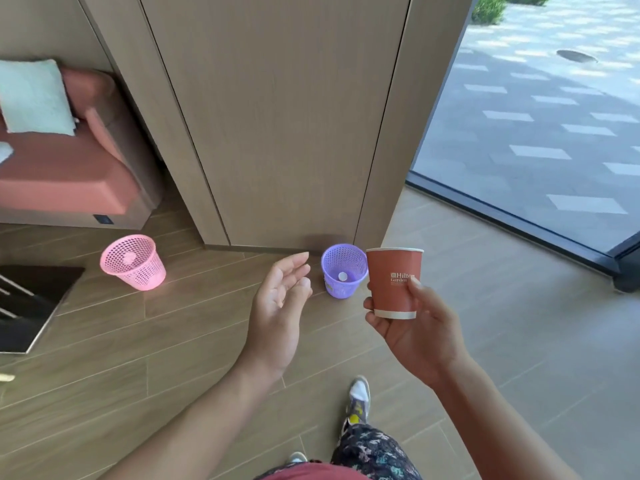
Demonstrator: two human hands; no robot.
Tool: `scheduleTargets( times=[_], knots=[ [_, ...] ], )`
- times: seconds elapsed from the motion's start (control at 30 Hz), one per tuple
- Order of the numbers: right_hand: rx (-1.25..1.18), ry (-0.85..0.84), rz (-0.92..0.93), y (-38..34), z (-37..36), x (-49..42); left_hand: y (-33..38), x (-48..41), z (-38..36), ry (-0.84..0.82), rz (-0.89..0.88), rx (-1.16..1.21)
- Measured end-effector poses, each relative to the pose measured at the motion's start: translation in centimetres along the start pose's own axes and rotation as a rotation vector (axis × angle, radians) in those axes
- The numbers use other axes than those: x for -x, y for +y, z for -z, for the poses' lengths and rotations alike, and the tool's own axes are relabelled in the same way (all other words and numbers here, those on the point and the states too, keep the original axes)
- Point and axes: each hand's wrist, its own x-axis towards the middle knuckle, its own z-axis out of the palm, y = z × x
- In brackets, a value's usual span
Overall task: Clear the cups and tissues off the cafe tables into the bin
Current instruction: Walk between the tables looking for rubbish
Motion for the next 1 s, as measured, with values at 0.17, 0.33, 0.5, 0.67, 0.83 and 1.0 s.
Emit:
scheduleTargets(
  times=[0.17, 0.33, 0.5, 0.67, 0.83, 1.0],
  knots=[
    [-0.047, 0.052, -0.013, -1.9, 1.7, -7.4, -2.2, -7.3, -1.2, 0.013, 0.024, 0.012],
    [-0.035, 0.073, -0.047, -4.6, 2.9, -17.2, -5.3, -16.2, -3.5, 0.052, 0.070, 0.033],
    [-0.045, 0.113, -0.127, -7.8, 5.4, -28.9, -9.3, -27.0, -6.8, 0.108, 0.130, 0.043],
    [-0.025, 0.227, -0.173, -10.6, 9.4, -38.8, -14.0, -36.5, -10.5, 0.124, 0.203, 0.040],
    [0.056, 0.297, -0.202, -10.7, 14.1, -46.8, -19.7, -43.3, -12.5, 0.144, 0.274, 0.016],
    [0.122, 0.408, -0.303, -7.5, 19.8, -53.1, -26.4, -47.5, -13.4, 0.173, 0.341, -0.049]
  ],
)
